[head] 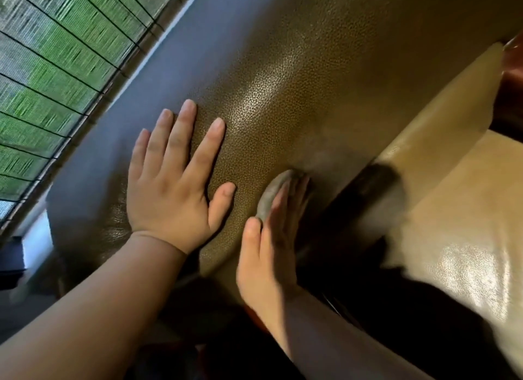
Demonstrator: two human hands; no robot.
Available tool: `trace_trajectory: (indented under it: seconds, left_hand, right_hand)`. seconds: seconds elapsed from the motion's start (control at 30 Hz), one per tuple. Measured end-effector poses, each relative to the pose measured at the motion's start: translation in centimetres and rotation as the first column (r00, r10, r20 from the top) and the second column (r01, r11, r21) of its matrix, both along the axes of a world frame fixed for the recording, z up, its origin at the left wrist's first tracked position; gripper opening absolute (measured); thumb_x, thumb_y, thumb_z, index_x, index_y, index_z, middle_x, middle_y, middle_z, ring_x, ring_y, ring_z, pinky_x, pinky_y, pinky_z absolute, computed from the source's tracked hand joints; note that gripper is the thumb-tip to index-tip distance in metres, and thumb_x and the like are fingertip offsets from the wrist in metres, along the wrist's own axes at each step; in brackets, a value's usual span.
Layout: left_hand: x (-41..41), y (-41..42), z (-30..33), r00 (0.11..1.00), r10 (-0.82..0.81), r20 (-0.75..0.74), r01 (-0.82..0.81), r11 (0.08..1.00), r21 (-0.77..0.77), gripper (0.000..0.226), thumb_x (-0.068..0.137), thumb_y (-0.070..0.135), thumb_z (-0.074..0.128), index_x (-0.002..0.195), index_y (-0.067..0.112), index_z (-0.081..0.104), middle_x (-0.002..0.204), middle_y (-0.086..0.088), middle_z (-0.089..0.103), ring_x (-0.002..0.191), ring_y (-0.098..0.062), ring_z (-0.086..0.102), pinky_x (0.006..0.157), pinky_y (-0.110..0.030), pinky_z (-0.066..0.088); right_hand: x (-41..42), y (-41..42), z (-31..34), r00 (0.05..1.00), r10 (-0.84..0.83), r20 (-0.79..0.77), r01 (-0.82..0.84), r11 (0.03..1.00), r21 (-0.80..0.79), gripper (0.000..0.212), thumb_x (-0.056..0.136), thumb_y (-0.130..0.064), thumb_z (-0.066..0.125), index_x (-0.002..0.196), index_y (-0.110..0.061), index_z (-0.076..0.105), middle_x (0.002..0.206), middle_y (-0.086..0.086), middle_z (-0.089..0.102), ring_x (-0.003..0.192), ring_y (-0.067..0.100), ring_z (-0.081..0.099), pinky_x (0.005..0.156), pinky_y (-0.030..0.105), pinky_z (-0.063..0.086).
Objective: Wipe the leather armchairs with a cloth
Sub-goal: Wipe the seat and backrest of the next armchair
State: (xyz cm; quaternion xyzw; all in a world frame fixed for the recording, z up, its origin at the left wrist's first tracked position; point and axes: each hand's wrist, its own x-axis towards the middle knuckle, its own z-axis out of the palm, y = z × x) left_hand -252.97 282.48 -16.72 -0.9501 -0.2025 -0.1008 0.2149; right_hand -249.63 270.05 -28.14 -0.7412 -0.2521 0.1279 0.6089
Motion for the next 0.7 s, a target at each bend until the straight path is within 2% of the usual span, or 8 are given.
trace_trajectory:
  seconds: [0.1, 0.2, 0.27, 0.37, 0.43, 0.57, 0.63, 0.7]
  left_hand:
    - [-0.1, 0.2, 0.0, 1.0, -0.003, 0.005, 0.003, 1.0, 0.001, 0.071, 0.103, 0.059, 0.036, 0.166, 0.025, 0.029, 0.17, -0.017, 0.03, 0.154, -0.044, 0.031, 0.125, -0.059, 0.025]
    - [0.0, 0.2, -0.4, 1.0, -0.01, 0.02, 0.009, 1.0, 0.012, 0.071, 0.104, 0.059, 0.037, 0.165, 0.024, 0.032, 0.169, -0.017, 0.031, 0.154, -0.044, 0.032, 0.124, -0.059, 0.026]
    - [-0.1, 0.1, -0.8, 1.0, -0.002, 0.017, 0.002, 1.0, 0.015, 0.07, 0.104, 0.059, 0.037, 0.165, 0.025, 0.032, 0.169, -0.017, 0.031, 0.154, -0.043, 0.032, 0.124, -0.058, 0.025]
    - [0.0, 0.3, -0.8, 1.0, -0.005, 0.02, 0.005, 1.0, 0.006, 0.069, 0.104, 0.059, 0.036, 0.165, 0.026, 0.032, 0.17, -0.015, 0.031, 0.154, -0.042, 0.033, 0.124, -0.057, 0.026]
    - [0.2, 0.5, -0.7, 1.0, 0.006, 0.016, -0.006, 1.0, -0.007, 0.068, 0.104, 0.057, 0.037, 0.165, 0.028, 0.032, 0.17, -0.012, 0.032, 0.154, -0.039, 0.034, 0.125, -0.056, 0.025]
    - [0.1, 0.1, 0.2, 0.998, 0.052, 0.027, -0.049, 0.995, -0.089, 0.064, 0.104, 0.052, 0.042, 0.164, 0.033, 0.033, 0.17, -0.002, 0.034, 0.156, -0.031, 0.033, 0.126, -0.055, 0.025]
    - [0.4, -0.7, 1.1, 0.998, 0.05, 0.025, -0.045, 0.982, -0.185, 0.06, 0.106, 0.05, 0.039, 0.164, 0.035, 0.033, 0.171, -0.001, 0.032, 0.158, -0.029, 0.029, 0.128, -0.054, 0.023]
    - [0.8, -1.3, 2.5, 0.997, 0.055, 0.049, -0.036, 0.94, -0.34, 0.056, 0.109, 0.047, 0.034, 0.163, 0.034, 0.036, 0.171, 0.001, 0.032, 0.16, -0.024, 0.025, 0.13, -0.05, 0.021]
  right_hand:
    - [1.1, -0.9, -4.1, 0.996, -0.012, 0.09, 0.019, 0.997, -0.08, 0.069, 0.11, -0.043, 0.021, 0.164, -0.008, -0.003, 0.173, 0.019, 0.001, 0.16, 0.037, -0.002, 0.129, 0.054, 0.005]
    - [4.4, -2.1, -9.8, 0.966, -0.204, -0.159, 0.154, 0.947, -0.281, 0.068, 0.108, -0.041, 0.023, 0.164, -0.019, -0.009, 0.173, 0.0, -0.016, 0.16, 0.025, -0.015, 0.128, 0.057, 0.004]
    - [3.0, -1.6, -8.3, 0.941, -0.235, -0.244, 0.181, 0.958, -0.224, 0.068, 0.107, -0.037, 0.024, 0.165, -0.013, -0.003, 0.173, 0.005, -0.013, 0.16, 0.027, -0.014, 0.128, 0.058, 0.002]
    - [-2.8, 0.3, -1.8, 0.997, -0.042, -0.066, 0.045, 0.998, 0.042, 0.067, 0.109, -0.036, 0.027, 0.163, -0.004, 0.003, 0.171, 0.023, -0.003, 0.16, 0.039, -0.004, 0.129, 0.053, 0.001]
    - [-3.9, 0.7, -1.0, 1.0, 0.029, 0.004, -0.029, 0.996, 0.08, 0.065, 0.11, -0.037, 0.024, 0.161, -0.003, 0.003, 0.169, 0.024, -0.005, 0.159, 0.041, -0.004, 0.129, 0.053, 0.004]
    - [-0.8, -0.3, -8.2, 0.999, -0.051, 0.006, 0.052, 0.983, -0.176, 0.061, 0.111, -0.021, 0.03, 0.152, 0.019, 0.011, 0.163, 0.042, 0.0, 0.156, 0.052, -0.002, 0.123, 0.068, 0.011]
    - [-0.8, -1.0, -7.3, 0.983, -0.091, -0.159, 0.054, 0.973, -0.226, 0.066, 0.109, -0.026, 0.024, 0.156, 0.015, 0.002, 0.167, 0.034, -0.008, 0.158, 0.043, -0.012, 0.124, 0.063, 0.007]
    - [-3.0, -1.5, -2.3, 0.982, 0.026, -0.189, -0.042, 0.996, -0.082, 0.068, 0.107, -0.035, 0.022, 0.162, -0.007, -0.007, 0.171, 0.019, -0.016, 0.159, 0.031, -0.016, 0.128, 0.054, -0.001]
